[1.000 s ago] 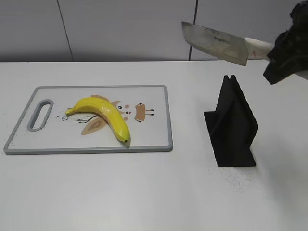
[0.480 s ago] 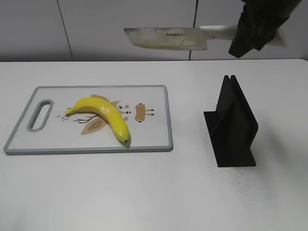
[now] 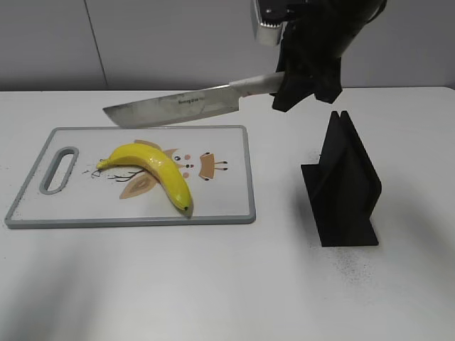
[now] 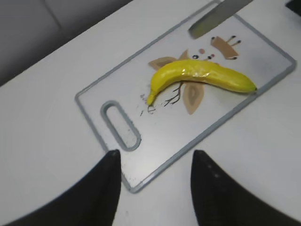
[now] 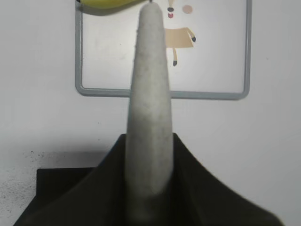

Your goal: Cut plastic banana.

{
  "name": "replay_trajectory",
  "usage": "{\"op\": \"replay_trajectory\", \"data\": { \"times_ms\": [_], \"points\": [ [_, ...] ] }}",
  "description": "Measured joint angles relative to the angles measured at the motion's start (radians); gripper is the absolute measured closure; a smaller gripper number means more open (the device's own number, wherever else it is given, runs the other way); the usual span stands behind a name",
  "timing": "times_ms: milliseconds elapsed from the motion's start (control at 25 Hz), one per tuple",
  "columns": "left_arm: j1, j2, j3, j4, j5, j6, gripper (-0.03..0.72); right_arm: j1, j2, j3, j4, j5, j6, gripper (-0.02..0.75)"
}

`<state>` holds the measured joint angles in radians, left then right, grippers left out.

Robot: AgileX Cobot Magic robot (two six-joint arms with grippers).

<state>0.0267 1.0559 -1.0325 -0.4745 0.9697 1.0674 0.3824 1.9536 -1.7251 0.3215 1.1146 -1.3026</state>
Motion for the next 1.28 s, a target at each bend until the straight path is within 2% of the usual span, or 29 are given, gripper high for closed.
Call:
{"op": "replay_trajectory", "data": {
  "times_ms": [160,320,720,880,1280],
  "points": [
    [-0.002,0.182,-0.112,-0.164,0.080,0.239,0.215,0.040,0.053,-0.041,0.020,0.003,-0.103,0.573],
    [-0.051,0.326,-0.192,-0.200,0.108,0.353,0.215,0.056,0.103,-0.102,0.092,0.003,-0.127,0.573],
    [-0.227,0.570,-0.289,-0.088,0.007,0.382,0.215,0.056,0.131,-0.157,0.112,0.004,-0.162,0.573],
    [-0.237,0.616,-0.308,-0.064,-0.035,0.381,0.239,0.056,0.131,-0.157,0.111,0.004,-0.164,0.573],
    [-0.237,0.666,-0.311,-0.001,-0.021,0.381,0.390,0.056,0.131,-0.157,0.112,-0.010,-0.165,0.573]
  ]
}}
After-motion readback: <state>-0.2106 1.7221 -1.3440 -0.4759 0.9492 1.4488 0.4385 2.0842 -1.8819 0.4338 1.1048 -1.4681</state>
